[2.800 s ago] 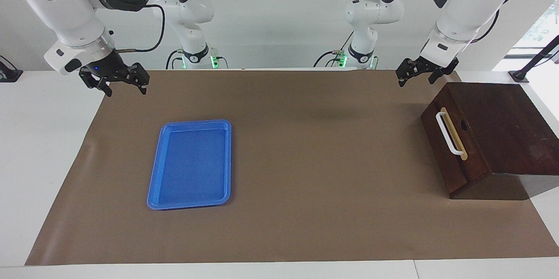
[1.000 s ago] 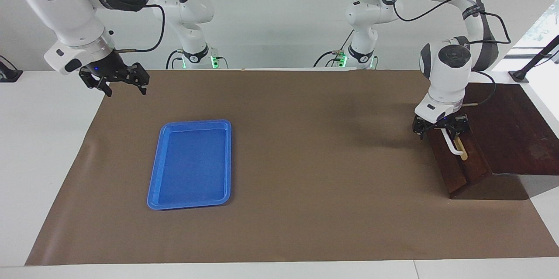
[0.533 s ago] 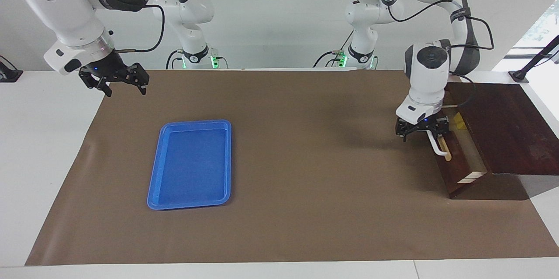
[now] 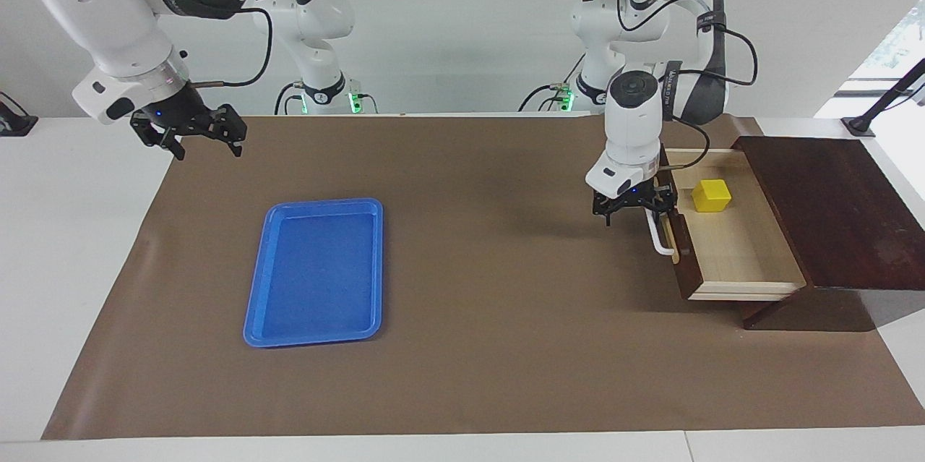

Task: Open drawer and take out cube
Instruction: 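Pull the drawer open toward the robot with the left gripper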

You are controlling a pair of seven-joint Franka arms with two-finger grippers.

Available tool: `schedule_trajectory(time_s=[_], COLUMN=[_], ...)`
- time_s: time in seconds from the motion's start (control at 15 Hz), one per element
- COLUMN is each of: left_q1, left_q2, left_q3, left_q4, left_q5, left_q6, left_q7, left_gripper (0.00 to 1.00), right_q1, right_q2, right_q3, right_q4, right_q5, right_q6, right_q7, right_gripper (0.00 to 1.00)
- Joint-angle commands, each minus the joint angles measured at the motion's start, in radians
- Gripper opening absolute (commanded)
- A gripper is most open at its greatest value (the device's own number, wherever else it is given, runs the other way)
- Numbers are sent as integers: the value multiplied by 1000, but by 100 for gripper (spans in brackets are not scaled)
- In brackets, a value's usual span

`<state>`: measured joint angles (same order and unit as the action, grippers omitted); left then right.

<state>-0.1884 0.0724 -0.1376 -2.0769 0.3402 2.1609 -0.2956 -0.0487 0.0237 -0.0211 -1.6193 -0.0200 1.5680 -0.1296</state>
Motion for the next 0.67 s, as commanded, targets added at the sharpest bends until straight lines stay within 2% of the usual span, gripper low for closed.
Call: schedule_trajectory(time_s=[0.0,0.13,0.2,0.33,0.6], left_q1=[-20,-2,16,107,190], left_q2=[36,44,28,-15,-66], left_q3=[7,10,16,18,19], left_q4=[218,369,377,368,270], left_q5=[-122,-155,-155,-155,-155], left_q6=[-224,-390,-420,-437,-417], left_q7=[-10,-11,-23,-148,-444], left_gripper=[100,100,100,100,100], right_q1=[-13,-13,-13,-13,-16], right_q2=[-10,-10,-10,-10,-10], right_q3=[4,4,4,6,4], right_q4=[-11,-10,-11,-10,-11], right_q5=[0,2,2,2,2], right_q6=[-2,-3,-2,-3,-2], right_q7=[-34,-56,-56,-56,-54], right_gripper=[100,100,100,100,100])
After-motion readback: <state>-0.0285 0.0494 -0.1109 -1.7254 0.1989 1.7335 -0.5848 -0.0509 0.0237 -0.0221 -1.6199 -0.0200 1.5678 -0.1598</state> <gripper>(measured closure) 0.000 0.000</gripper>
